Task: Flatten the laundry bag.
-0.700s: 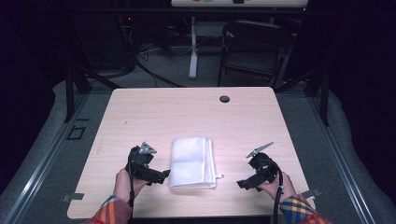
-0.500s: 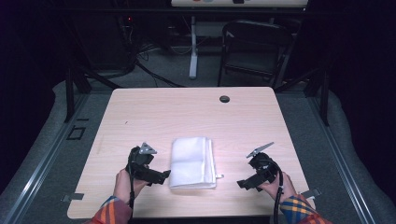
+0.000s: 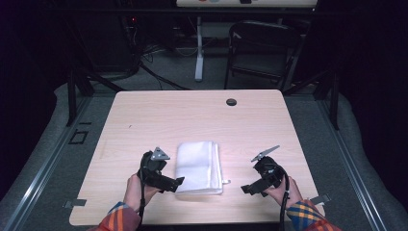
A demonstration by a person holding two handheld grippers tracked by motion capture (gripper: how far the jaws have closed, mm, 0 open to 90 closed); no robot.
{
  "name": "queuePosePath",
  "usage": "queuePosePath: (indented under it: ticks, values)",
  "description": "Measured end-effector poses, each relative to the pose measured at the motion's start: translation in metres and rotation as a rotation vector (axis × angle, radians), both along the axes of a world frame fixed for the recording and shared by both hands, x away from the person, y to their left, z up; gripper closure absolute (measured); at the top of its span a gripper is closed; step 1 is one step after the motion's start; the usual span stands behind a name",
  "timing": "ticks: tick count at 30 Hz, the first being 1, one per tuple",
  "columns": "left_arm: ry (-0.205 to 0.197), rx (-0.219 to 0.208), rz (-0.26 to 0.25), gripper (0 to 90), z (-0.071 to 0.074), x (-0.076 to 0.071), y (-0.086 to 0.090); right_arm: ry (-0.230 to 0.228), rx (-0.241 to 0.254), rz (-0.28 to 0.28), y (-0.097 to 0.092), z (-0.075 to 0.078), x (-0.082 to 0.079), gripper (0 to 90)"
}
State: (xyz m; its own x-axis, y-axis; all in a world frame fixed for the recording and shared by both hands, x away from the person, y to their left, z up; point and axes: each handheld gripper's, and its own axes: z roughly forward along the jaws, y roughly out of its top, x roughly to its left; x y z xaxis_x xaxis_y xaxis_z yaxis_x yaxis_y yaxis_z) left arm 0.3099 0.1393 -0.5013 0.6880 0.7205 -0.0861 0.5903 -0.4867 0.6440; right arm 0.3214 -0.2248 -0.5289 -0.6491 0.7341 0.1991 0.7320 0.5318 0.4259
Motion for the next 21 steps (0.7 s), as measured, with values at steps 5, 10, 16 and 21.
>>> queuePosePath:
  ticks: [5,10,16,21]
  values:
    - [0.008,-0.003,-0.053,2.7,-0.001,-0.002,-0.013,0.0,-0.021,0.029,0.006,0.0,0.002,0.0]
    - [0.007,0.022,-0.108,6.8,-0.005,-0.004,-0.028,-0.005,-0.021,0.041,0.013,-0.003,0.003,0.4]
    - [0.002,0.055,-0.153,11.4,-0.012,-0.005,-0.04,0.009,-0.018,0.039,0.016,-0.005,0.003,0.8]
    - [0.0,0.07,-0.191,14.1,-0.015,-0.006,-0.049,0.011,-0.018,0.039,0.016,-0.005,0.003,0.8]
